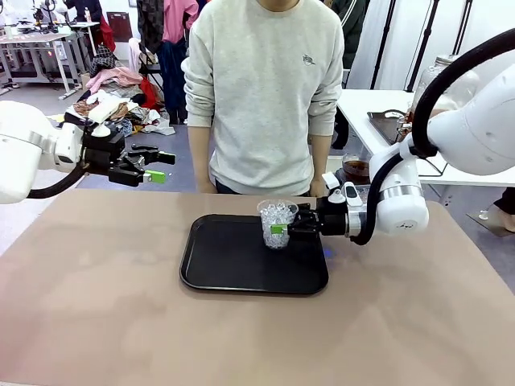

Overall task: Pour the drink into the iced cup.
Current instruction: Pick up the iced cup indicated by the human and present it to them.

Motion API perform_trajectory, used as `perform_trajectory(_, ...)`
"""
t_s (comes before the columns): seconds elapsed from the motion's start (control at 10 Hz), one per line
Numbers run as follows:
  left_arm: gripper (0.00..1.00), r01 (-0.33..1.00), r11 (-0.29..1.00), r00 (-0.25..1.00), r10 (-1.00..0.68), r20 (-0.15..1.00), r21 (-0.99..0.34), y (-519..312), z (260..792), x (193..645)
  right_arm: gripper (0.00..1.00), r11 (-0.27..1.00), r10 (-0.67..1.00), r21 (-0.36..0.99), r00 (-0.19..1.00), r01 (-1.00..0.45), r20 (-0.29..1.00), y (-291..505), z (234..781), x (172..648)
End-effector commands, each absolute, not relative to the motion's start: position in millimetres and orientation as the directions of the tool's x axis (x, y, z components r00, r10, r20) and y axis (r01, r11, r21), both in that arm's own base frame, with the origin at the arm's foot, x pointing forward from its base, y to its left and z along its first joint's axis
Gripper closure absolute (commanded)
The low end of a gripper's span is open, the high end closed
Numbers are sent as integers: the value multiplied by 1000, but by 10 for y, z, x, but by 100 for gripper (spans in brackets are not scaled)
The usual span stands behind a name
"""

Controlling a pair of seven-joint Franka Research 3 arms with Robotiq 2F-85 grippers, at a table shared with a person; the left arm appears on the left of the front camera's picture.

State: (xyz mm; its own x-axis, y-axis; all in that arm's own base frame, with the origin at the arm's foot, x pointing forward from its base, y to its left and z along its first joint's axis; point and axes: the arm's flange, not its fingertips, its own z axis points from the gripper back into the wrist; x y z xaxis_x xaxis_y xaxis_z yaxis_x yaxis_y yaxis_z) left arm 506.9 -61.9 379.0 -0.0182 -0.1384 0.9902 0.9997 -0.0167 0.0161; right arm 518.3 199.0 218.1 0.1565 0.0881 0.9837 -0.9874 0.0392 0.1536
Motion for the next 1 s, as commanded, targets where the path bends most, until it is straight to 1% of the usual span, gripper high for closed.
perform_trajectory(0.0,0,1000,-10,-20,-138,990,18,-615,3804,5067,37,33,54,121,123,-992,991,2028,2548,5252)
perform_trajectory(0.3,0,1000,-10,-20,-138,990,18,-615,3804,5067,37,10,45,75,75,-997,996,2154,3029,5409)
perform_trajectory(0.5,0,1000,-10,-20,-138,990,18,-615,3804,5067,37,22,56,54,56,-998,997,2234,3277,5567)
perform_trajectory(0.7,0,1000,-10,-20,-138,990,18,-615,3804,5067,37,31,58,60,62,-998,996,2268,3468,5714)
perform_trajectory(0.9,0,1000,-10,-20,-138,990,18,-615,3804,5067,37,44,62,52,54,-998,997,2286,3540,5752)
